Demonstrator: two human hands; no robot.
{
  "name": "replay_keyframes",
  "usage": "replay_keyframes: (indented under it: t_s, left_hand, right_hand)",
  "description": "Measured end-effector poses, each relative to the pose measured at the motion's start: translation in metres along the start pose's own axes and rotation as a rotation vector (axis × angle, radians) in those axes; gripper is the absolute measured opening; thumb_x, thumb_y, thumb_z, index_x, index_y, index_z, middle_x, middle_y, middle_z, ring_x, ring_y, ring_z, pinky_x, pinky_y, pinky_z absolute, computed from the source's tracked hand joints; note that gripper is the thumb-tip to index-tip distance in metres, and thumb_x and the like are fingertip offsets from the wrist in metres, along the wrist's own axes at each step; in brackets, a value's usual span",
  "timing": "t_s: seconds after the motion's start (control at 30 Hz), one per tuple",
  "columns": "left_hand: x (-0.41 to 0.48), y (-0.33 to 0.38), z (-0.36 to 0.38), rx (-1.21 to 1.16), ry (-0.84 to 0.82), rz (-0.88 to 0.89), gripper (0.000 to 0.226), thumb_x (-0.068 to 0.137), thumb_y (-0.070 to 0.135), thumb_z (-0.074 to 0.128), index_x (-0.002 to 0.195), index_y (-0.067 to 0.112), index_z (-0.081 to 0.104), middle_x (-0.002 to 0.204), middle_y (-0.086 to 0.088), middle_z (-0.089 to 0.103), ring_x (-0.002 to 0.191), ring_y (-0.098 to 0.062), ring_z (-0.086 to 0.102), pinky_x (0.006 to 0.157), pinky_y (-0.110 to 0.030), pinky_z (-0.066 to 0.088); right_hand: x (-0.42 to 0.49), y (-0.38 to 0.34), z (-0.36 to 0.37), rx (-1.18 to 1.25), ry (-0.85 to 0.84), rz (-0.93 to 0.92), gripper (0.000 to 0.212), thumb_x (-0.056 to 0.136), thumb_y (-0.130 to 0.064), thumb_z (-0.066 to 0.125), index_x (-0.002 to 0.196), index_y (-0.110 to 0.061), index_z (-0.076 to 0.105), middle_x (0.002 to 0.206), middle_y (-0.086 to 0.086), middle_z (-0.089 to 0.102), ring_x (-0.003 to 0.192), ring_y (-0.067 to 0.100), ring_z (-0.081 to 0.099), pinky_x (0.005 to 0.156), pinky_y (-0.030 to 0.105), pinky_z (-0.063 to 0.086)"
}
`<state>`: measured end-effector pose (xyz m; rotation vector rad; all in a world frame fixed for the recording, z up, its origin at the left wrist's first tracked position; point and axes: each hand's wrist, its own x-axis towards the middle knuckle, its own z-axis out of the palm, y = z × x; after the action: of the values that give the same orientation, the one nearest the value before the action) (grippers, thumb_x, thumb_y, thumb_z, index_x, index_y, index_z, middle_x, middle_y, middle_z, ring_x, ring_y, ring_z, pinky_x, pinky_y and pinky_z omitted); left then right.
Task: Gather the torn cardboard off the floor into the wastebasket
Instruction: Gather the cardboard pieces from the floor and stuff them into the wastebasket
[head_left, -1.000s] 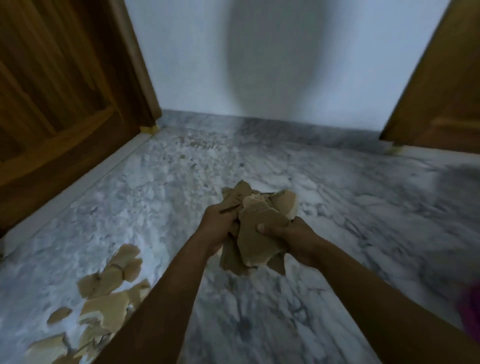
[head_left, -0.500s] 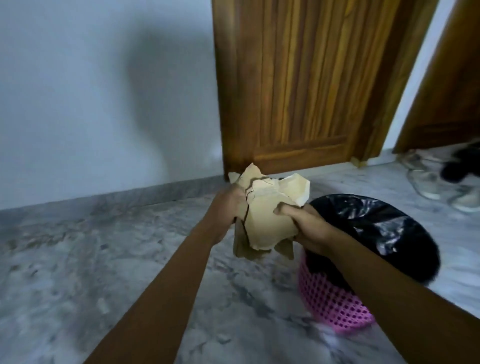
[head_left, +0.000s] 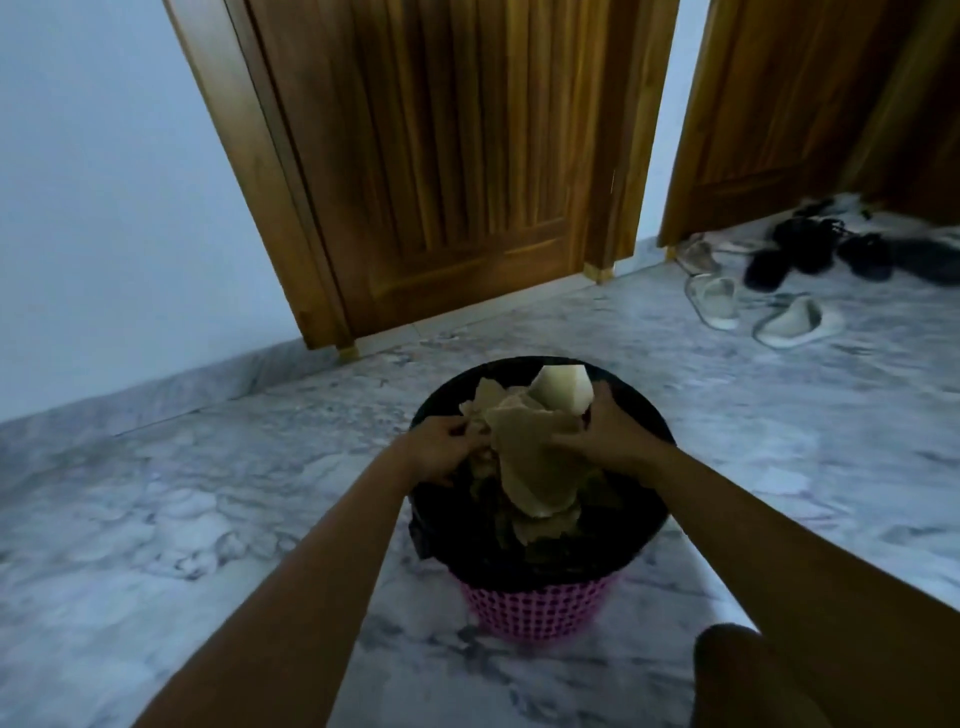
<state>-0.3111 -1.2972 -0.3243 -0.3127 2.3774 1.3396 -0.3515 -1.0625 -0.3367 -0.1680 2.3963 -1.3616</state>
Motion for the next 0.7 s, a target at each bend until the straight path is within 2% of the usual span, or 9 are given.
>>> replay_keyframes:
  t_s: [0.07, 0.13, 0.23, 0.3, 0.37, 0.43, 0.5, 0.6, 0.7]
  left_hand:
    - [0.007, -0.009, -0.001, 0.0, 0.026, 0.023, 0.058, 0.092, 0.043, 0.062, 0.145, 0.029, 0.041, 0.13, -0.007, 0.061, 0.103, -0.025, 0.065, 0.08, -0.035, 0.058]
    - [0.01, -0.01, -0.007, -0.004, 0.157, 0.095, 0.057, 0.092, 0.039, 0.064, 0.143, 0.024, 0.045, 0.118, -0.005, 0.067, 0.095, -0.022, 0.069, 0.082, -0.04, 0.06]
    - [0.008, -0.007, -0.028, 0.022, 0.363, 0.233, 0.031, 0.093, 0.042, 0.061, 0.119, 0.025, 0.066, 0.093, 0.003, 0.072, 0.084, -0.016, 0.071, 0.081, -0.044, 0.06]
    - [0.001, -0.012, -0.05, 0.019, 0.524, 0.328, 0.024, 0.093, 0.045, 0.055, 0.099, 0.028, 0.071, 0.088, 0.006, 0.074, 0.082, -0.015, 0.071, 0.079, -0.045, 0.06]
    - [-0.011, -0.035, -0.075, -0.077, 0.691, 0.383, 0.024, 0.094, 0.037, 0.05, 0.085, 0.029, 0.071, 0.087, 0.005, 0.074, 0.082, -0.016, 0.072, 0.077, -0.045, 0.06]
    - [-0.034, -0.071, -0.101, -0.146, 0.839, 0.338, 0.028, 0.092, 0.035, 0.047, 0.08, 0.026, 0.071, 0.084, 0.004, 0.075, 0.083, -0.016, 0.072, 0.079, -0.045, 0.06]
    - [-0.069, -0.114, -0.123, -0.148, 0.94, 0.227, 0.028, 0.09, 0.036, 0.048, 0.084, 0.024, 0.073, 0.083, 0.005, 0.076, 0.082, -0.013, 0.073, 0.081, -0.043, 0.06]
    - [-0.142, -0.176, -0.143, -0.121, 1.045, 0.028, 0.021, 0.092, 0.036, 0.052, 0.088, 0.029, 0.072, 0.085, 0.008, 0.075, 0.083, -0.008, 0.072, 0.084, -0.039, 0.059]
    - [-0.23, -0.225, -0.154, -0.09, 1.173, -0.185, 0.023, 0.094, 0.039, 0.053, 0.098, 0.026, 0.071, 0.091, 0.005, 0.075, 0.09, -0.014, 0.07, 0.089, -0.036, 0.056]
  right_hand:
    - [0.0, 0.002, 0.0, -0.123, -0.009, 0.004, 0.099, 0.082, -0.04, 0.079, 0.154, -0.022, 0.014, 0.146, 0.012, 0.041, 0.123, 0.033, 0.053, 0.095, 0.041, 0.051]
    - [0.002, -0.005, 0.004, -0.226, 0.003, -0.042, 0.09, 0.083, -0.043, 0.078, 0.152, -0.022, 0.024, 0.146, 0.009, 0.042, 0.125, 0.03, 0.051, 0.094, 0.037, 0.049]
    - [0.011, -0.03, 0.02, -0.253, 0.05, -0.141, 0.053, 0.091, -0.04, 0.07, 0.136, -0.025, 0.048, 0.128, 0.0, 0.055, 0.113, 0.021, 0.057, 0.084, 0.031, 0.049]
    - [0.022, -0.053, 0.045, -0.233, 0.078, -0.234, 0.027, 0.095, -0.036, 0.066, 0.119, -0.027, 0.058, 0.108, -0.006, 0.061, 0.095, 0.014, 0.062, 0.079, 0.033, 0.055]
    - [0.033, -0.079, 0.086, -0.225, 0.092, -0.343, 0.014, 0.096, -0.035, 0.064, 0.107, -0.027, 0.061, 0.095, -0.007, 0.062, 0.083, 0.012, 0.062, 0.074, 0.035, 0.055]
    - [0.038, -0.105, 0.137, -0.209, 0.048, -0.456, 0.009, 0.094, -0.033, 0.064, 0.101, -0.027, 0.063, 0.088, -0.007, 0.065, 0.08, 0.014, 0.063, 0.07, 0.034, 0.054]
    - [0.037, -0.129, 0.191, -0.211, -0.029, -0.54, 0.009, 0.088, -0.032, 0.066, 0.097, -0.03, 0.065, 0.087, -0.005, 0.067, 0.083, 0.018, 0.064, 0.072, 0.032, 0.055]
    - [0.014, -0.161, 0.271, -0.249, -0.22, -0.592, 0.011, 0.084, -0.035, 0.068, 0.095, -0.034, 0.067, 0.092, -0.002, 0.068, 0.084, 0.02, 0.066, 0.076, 0.03, 0.056]
    - [-0.03, -0.188, 0.342, -0.3, -0.431, -0.671, 0.012, 0.084, -0.038, 0.069, 0.095, -0.035, 0.067, 0.092, -0.007, 0.065, 0.083, 0.02, 0.068, 0.081, 0.035, 0.058]
